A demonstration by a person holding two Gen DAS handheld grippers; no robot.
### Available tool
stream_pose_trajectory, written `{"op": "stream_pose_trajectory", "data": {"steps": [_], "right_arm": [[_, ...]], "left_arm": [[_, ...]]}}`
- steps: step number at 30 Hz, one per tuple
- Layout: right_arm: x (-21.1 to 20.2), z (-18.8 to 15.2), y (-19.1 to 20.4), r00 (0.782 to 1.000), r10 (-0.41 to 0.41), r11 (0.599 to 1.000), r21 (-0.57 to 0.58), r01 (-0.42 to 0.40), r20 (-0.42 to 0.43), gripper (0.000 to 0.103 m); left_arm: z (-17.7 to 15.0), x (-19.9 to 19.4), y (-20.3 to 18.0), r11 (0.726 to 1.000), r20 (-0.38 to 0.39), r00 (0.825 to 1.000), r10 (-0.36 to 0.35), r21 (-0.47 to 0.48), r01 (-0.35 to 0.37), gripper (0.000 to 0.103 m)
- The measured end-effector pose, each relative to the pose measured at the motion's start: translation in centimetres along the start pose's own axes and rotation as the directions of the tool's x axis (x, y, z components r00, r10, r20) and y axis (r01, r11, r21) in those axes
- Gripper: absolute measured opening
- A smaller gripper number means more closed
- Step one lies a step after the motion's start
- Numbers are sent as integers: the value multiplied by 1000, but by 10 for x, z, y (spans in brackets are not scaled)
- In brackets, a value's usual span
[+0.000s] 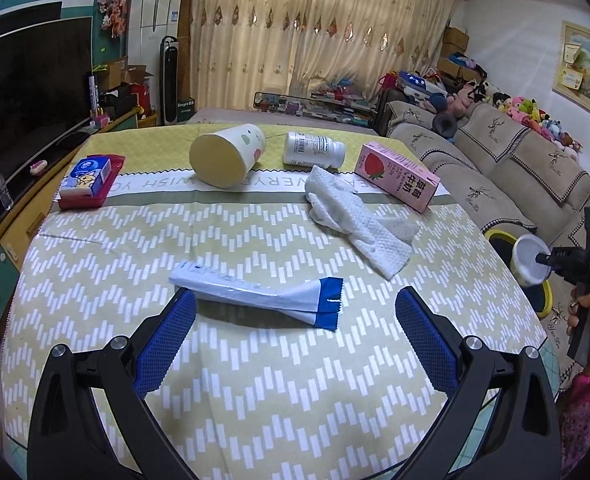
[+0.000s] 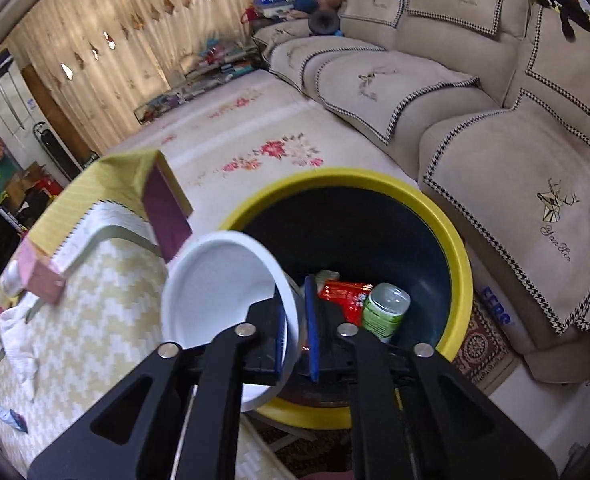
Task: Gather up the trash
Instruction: 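Carry the white bowl over the bin and open the right gripper, then grasp the white-and-blue tube packet with the left gripper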
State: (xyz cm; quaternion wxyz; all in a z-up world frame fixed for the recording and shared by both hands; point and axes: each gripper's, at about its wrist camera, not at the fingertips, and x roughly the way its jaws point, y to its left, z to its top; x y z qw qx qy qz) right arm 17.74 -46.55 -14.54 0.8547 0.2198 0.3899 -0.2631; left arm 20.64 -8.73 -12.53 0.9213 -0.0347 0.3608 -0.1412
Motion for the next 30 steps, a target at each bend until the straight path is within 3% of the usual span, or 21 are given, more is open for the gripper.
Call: {"op": "stream_pose_trajectory", "data": {"steps": [2,8,12,16,19,21,24,28,30], "right_arm": [[6,-1,-2,1000,-1,1000,2,1,-2,38],[8,-1,-2,1000,5,1000,4,-5,10,42],[7,-3,5,1000,18,1000,-5,-18,5,43],[3,-5,14,1000,30,999,-14,-30,6,45],[0,-7,19,999,32,999,-20,-32,10,45],[-2,-7,20,999,31,999,-21,-31,12,45],[-5,-8,22,1000,25,1000,-19,-25,19,45],[-9,-8,23,999,21,1000,-20,-20,26,45],[-10,-8,24,999,22,1000,-23,-21,29,45]], "left_arm": [[2,3,-1,1000,-8,1000,-3,2,3,98],[7,9,0,997,-42,998,-55,46,57,98],[12,17,3,984,-98,990,-105,133,118,98],[13,25,-2,939,-134,986,-97,316,135,98],[9,32,-6,877,-145,987,-67,464,127,98],[8,40,-2,849,-168,984,-51,512,132,91],[9,52,8,833,-187,982,-30,538,128,81],[8,67,14,818,-195,981,-8,563,119,77],[9,69,14,811,-195,980,-34,568,141,74]]}}
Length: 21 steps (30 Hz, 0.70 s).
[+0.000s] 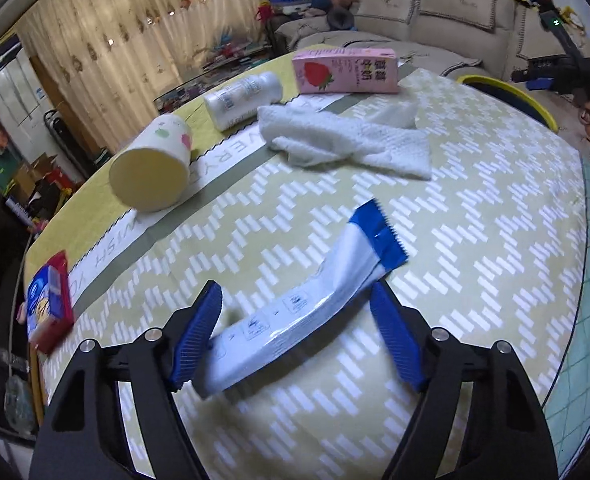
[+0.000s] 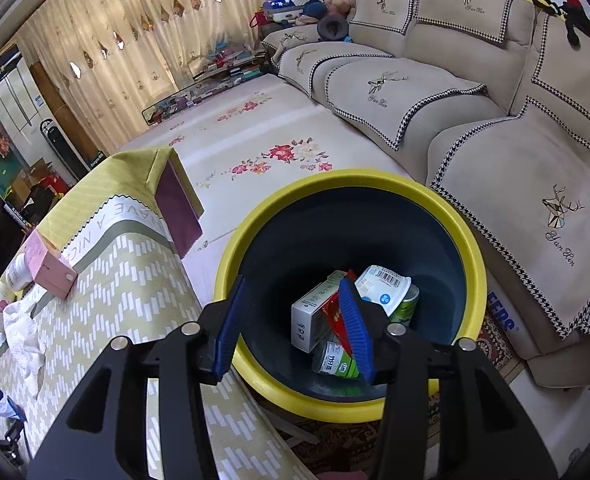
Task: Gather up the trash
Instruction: 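Grasp the white-and-blue tube packet with the left gripper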
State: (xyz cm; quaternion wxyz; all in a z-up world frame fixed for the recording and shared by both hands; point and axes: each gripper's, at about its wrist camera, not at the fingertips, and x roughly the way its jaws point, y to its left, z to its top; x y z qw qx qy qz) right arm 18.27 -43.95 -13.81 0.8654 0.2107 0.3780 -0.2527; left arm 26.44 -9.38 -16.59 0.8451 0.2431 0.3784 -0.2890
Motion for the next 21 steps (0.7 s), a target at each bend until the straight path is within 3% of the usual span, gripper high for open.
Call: {"op": "stream_pose_trajectory", "data": {"steps": [4,9,13,21], "right_arm": [[1,-1,3,1000,9,1000,-3,-9,-3,45],[-1,-2,3,1000,26,1000,-7,-26,-4,45],[-6,-2,-1,999,39,999,-2,-39,5,45],[-17,0,-14,998,64,998,16,-64,30,45]], "left_arm": [[8,5,-4,999,3,999,-42,19,41,59],[14,3,-14,996,-22,996,-82,38,82,31],[17,-2,-26,996,-32,996,-81,41,82,30],[43,-22,-48,990,32,990,-138,-25,139,30]]}}
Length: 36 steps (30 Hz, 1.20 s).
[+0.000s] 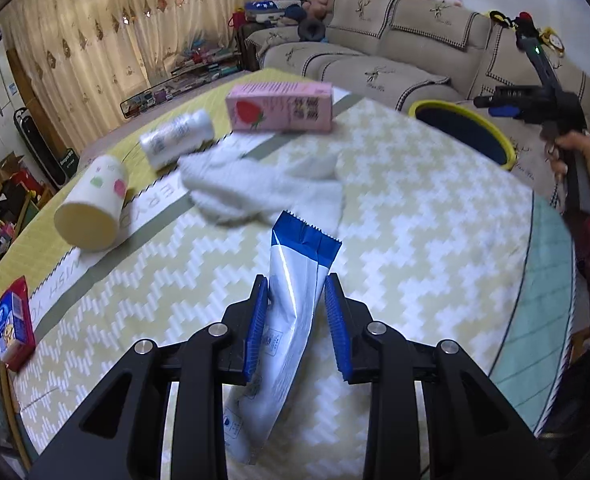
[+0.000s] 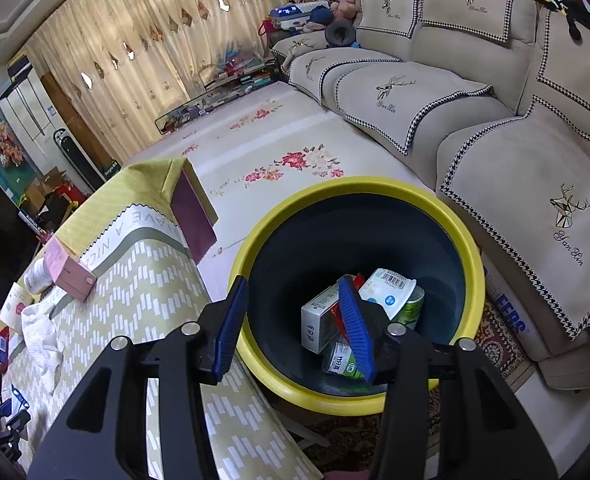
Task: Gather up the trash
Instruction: 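Grasp the white-and-blue tube packet with the left gripper, then carry the tube packet over the bin and open the left gripper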
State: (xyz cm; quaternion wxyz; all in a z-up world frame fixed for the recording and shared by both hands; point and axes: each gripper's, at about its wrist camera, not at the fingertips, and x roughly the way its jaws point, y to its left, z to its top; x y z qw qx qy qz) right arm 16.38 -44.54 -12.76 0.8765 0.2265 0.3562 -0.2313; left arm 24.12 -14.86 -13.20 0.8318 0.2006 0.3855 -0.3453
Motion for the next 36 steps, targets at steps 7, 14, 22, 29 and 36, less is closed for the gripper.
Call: {"op": "stream_pose_trajectory", "data": {"steps": [7,14,22,29,36], "right_arm": [[-19,3,-23,999,7,999,36,-8,37,45],[-38,7,-56,997,-3,997,83,-4,78,45],[-54,4,-108,994,-42,986,162,25,103,45],[-64,-1,-146,991,-76,975,218,49,115,45],[-70,-5,-167,989,-91,968,244,60,116,45]], "left_arm": [[40,4,-38,998,36,998,-50,50,49,30],[98,22,-95,978,72,987,-141,165,128,30],[176,52,-174,925,72,956,-283,282,253,30],[228,94,-244,882,12,931,-364,326,341,30],[263,151,-281,880,-27,922,-385,290,376,30]]}}
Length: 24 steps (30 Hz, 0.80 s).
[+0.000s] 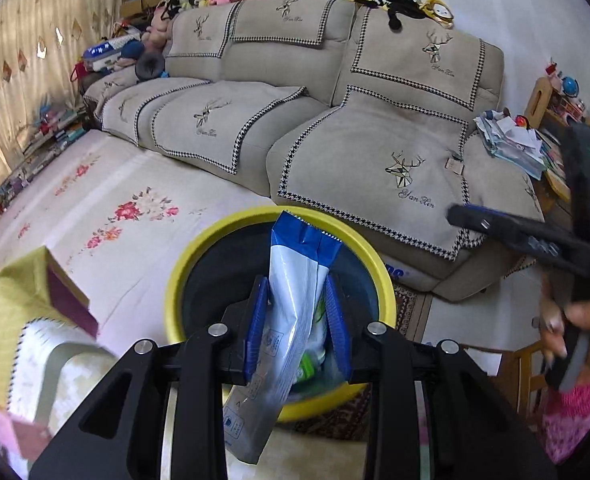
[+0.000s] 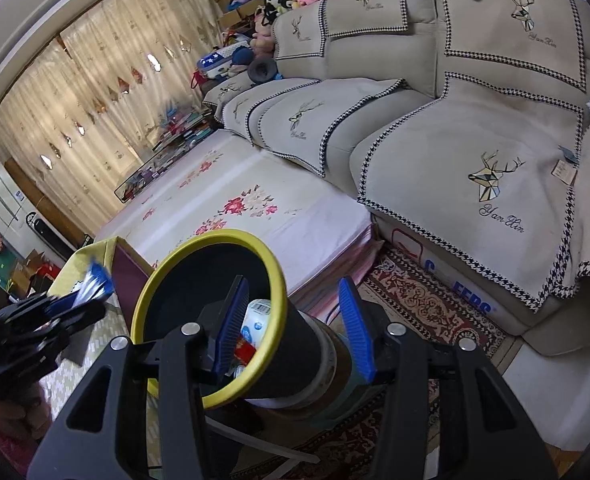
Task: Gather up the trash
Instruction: 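Carry the tube packet over the bin and open the left gripper, then move the right gripper back over the table toward the pink juice box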
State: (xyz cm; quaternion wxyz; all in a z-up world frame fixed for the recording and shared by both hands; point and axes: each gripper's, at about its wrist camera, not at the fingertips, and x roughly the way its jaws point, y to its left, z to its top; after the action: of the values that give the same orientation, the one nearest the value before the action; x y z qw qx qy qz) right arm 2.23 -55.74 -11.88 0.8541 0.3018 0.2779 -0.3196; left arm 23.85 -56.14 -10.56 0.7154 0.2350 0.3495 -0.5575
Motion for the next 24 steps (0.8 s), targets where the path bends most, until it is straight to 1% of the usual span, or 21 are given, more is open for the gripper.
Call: {"op": "stream_pose_trajectory", "data": {"steps": [2,4,6,8,11,16,17,18,19,20,21,23,24], "right_arm": [[1,0,-2,1000,-3,1000,2,3,-3,45],[1,0,-3,1000,-5,1000,2,5,-6,45],[1,0,-3,1000,-7,1000,0,7,-7,45],[1,0,-1,1000,-6,1000,-3,6,-7,45],[0,-1,3,1000,1,1000,-12,-1,-8,45],[2,-6,18,999,23,999,-42,-24,-22,45],[3,-6,22,999,28,998,-50,-29,-26,45],[3,-8,26,999,34,998,-58,-35,-30,45],[4,-10,32,998,42,997,-69,-44,-36,45],[5,-12,37,998,49,995,-80,-52,-42,45],[6,-14,42,997,54,994,-89,-58,-47,45],[7,-19,55,996,70,991,-113,-77,-59,45],[9,-21,62,995,78,988,-126,-86,-67,45]], "left_arm": [[9,19,0,1000,-10,1000,-17,-20,17,30],[12,29,1,999,-11,1000,-17,-37,17,33],[15,35,3,999,-2,1000,-9,-51,9,47],[13,35,5,998,5,1000,-1,-65,1,51],[2,19,11,996,20,1000,10,-87,-8,54],[-24,-36,16,989,93,993,67,-140,-54,64],[-31,-52,15,986,113,989,91,-149,-74,68],[-38,-66,15,983,130,985,111,-158,-90,73],[-47,-80,16,980,148,981,128,-173,-102,78],[-56,-95,18,974,167,975,147,-194,-113,87],[-70,-116,22,964,199,964,174,-233,-126,91],[-91,-144,28,950,228,952,205,-281,-137,91],[-106,-160,33,936,240,942,234,-317,-152,93]]}}
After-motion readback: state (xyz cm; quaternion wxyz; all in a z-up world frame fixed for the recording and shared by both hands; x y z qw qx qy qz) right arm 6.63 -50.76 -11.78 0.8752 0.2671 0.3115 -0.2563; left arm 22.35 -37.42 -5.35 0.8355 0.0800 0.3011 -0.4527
